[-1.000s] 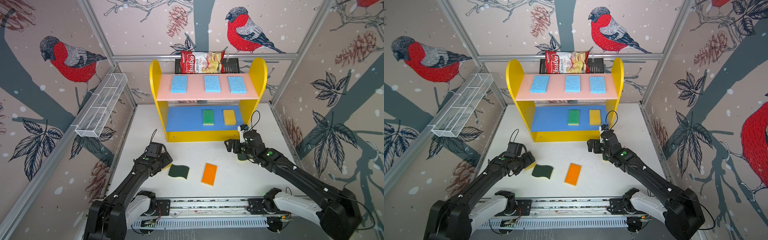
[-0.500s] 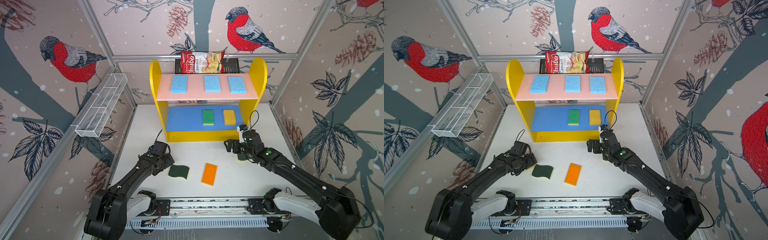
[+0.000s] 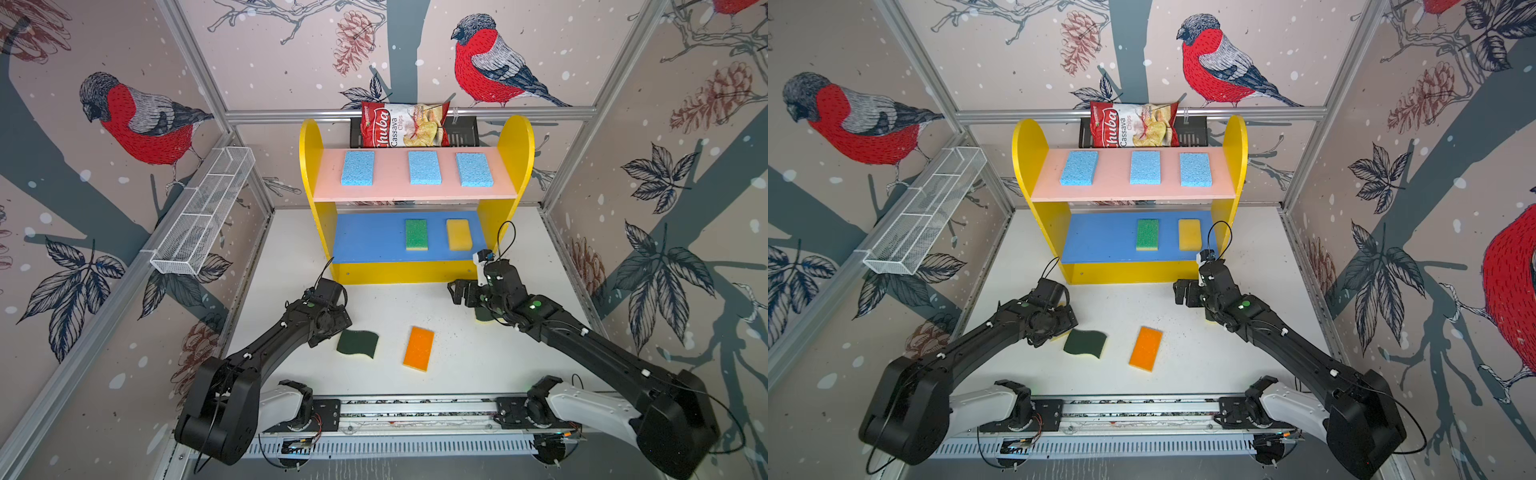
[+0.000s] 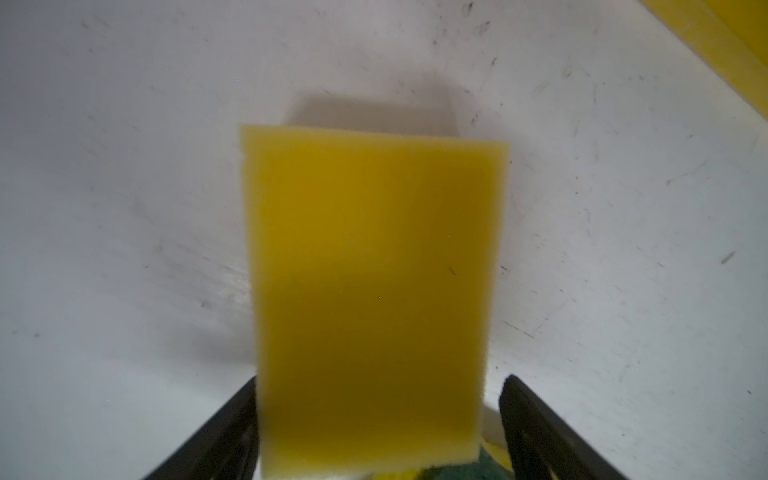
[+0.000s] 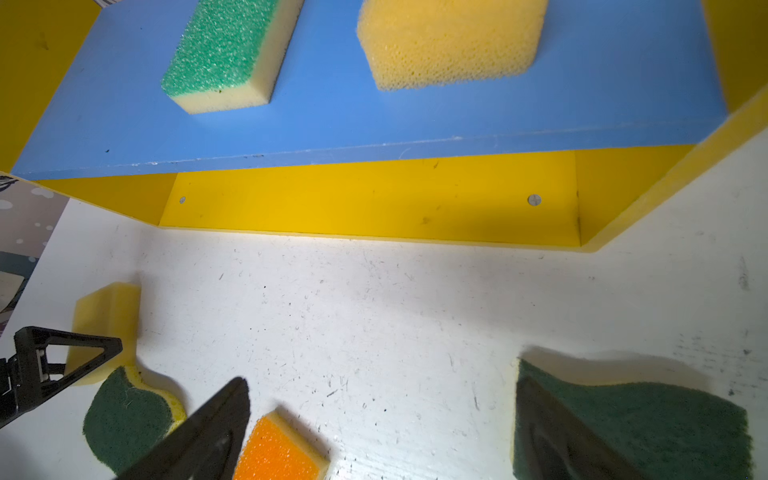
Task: Place and organize the cleaning sponges onto the shelf
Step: 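Lift the small yellow sponge block with the left gripper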
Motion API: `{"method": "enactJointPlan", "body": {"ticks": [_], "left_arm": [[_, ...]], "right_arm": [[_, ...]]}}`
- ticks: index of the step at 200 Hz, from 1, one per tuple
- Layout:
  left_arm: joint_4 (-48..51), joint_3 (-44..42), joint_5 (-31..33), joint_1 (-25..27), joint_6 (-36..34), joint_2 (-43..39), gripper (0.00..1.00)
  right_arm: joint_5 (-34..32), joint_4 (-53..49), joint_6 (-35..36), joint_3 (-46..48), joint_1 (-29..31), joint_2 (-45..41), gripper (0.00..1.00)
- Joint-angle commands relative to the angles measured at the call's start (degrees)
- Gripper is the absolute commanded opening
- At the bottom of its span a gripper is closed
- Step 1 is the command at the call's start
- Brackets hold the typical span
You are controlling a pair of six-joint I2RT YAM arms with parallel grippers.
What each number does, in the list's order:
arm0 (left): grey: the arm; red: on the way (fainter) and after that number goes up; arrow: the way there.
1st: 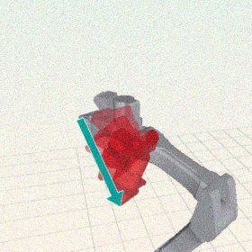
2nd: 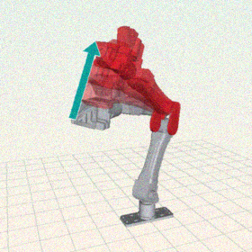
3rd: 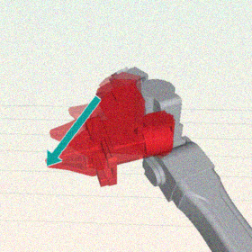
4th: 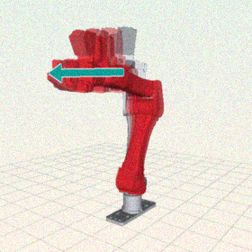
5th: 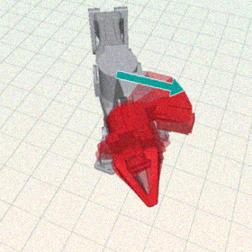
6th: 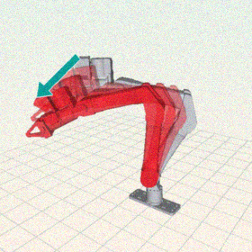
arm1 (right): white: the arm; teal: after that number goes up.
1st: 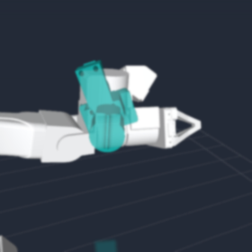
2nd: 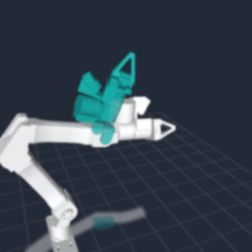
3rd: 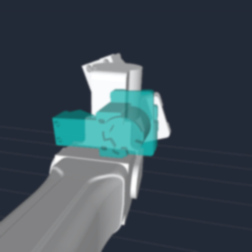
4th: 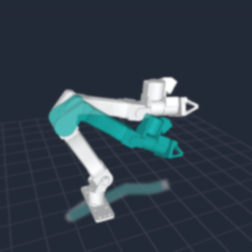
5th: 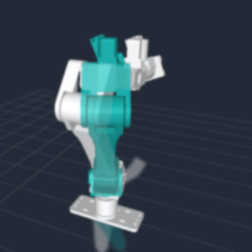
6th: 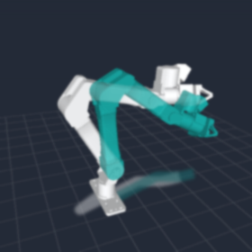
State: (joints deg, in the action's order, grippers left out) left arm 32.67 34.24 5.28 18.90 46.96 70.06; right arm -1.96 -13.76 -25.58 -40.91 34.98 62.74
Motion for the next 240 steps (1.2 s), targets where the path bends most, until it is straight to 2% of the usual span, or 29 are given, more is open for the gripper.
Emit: {"method": "enactJointPlan", "body": {"ticks": [1, 77, 108, 134, 167, 240], "left_arm": [[1.53, 0.81, 2.26, 0.56, -1.08, 0.98, 0.87], [2.24, 1.89, 3.16, 4.28, -0.38, 6.81, 0.86], [2.00, 1.88, 4.59, 4.39, 0.52, 7.36, 0.84], [5.65, 3.08, 8.27, 4.40, 4.15, 9.25, 0.84], [3.19, 3.36, 7.33, 4.40, 3.75, 10.80, 0.84], [3.08, 1.54, 8.35, 4.40, 3.43, 10.80, 0.75]], "right_arm": [[-0.06, 1.18, 0.47, -0.40, 0.00, 0.05, 1.00], [0.02, 1.25, 0.51, -0.49, -0.03, 0.11, 1.00], [0.04, 0.93, 0.62, -0.49, 0.00, 0.03, 1.00], [-0.06, 0.90, 0.62, -0.40, 0.00, 0.01, 1.00], [0.02, 0.76, 0.61, -0.40, -0.02, -0.02, 1.00], [0.02, 0.45, 0.66, -0.23, 0.00, -0.04, 1.00]]}}
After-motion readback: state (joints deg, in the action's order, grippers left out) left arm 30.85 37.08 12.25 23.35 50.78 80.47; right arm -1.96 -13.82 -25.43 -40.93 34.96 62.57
